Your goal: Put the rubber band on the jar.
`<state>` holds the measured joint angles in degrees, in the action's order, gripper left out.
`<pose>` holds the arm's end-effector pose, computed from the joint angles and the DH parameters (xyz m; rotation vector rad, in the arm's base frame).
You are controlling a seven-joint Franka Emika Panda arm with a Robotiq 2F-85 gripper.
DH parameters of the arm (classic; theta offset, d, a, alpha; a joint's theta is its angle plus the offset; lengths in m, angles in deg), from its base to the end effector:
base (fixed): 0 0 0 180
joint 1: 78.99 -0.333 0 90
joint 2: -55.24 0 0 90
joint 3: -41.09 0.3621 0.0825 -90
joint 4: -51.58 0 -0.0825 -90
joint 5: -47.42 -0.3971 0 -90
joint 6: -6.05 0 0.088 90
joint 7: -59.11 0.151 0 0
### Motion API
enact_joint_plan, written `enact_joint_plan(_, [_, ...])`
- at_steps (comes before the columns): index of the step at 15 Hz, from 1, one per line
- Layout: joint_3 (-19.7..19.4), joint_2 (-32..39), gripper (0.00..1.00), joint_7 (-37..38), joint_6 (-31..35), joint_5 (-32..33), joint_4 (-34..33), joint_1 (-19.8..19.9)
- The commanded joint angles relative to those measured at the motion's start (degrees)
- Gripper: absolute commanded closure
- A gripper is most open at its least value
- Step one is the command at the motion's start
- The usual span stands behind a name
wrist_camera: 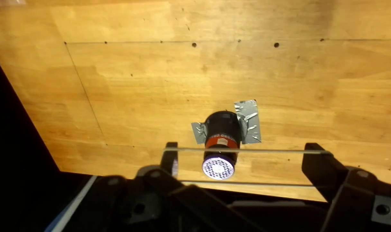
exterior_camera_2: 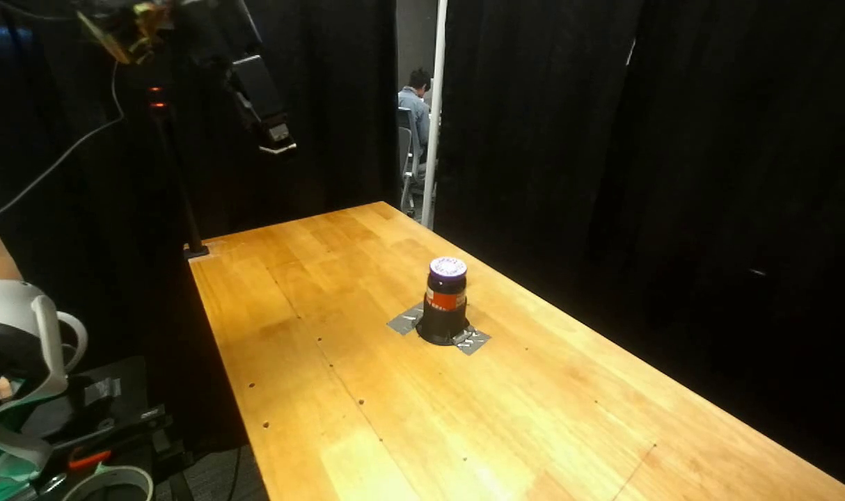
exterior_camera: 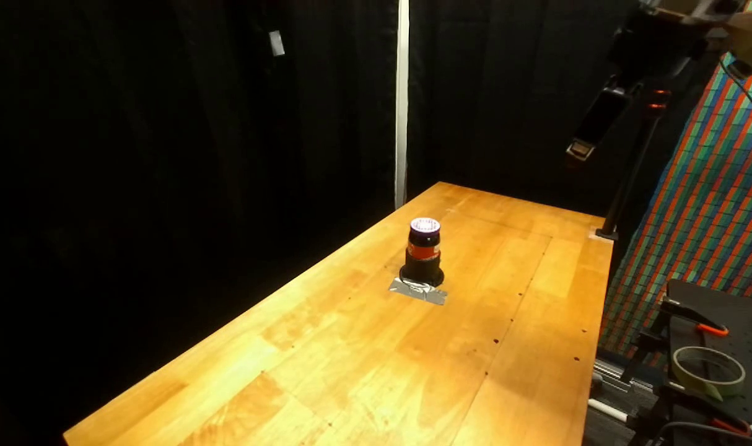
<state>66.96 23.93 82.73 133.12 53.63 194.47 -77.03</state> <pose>0.3790 0.1689 0.4734 2.8883 0.0408 0.4713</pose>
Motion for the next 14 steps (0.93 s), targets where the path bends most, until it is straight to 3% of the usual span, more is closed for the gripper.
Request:
enact_joint_plan(1, [5.3,14.7,0.00,4.8,5.1,4.6,-10.7,5.2])
enact_joint_plan(4, [7.6,25.2,0.00,6.4,6.9,8.2,-17.9,8.8])
enact_joint_plan(7, [7.1,36.1,0.00,6.6,7.2,13.5,-25.7,10.4])
enact_joint_plan(8, [-0.8,39.6,0.00,7.2,6.9,15.9,-28.2,3.1])
enact_joint_plan(10, [-6.6,44.9,0.00,7.5,6.6,17.6,-32.9,-1.0])
enact_joint_plan(14, [-16.2,54.0,0.00,5.5,6.5,13.9,-41.5,-7.9])
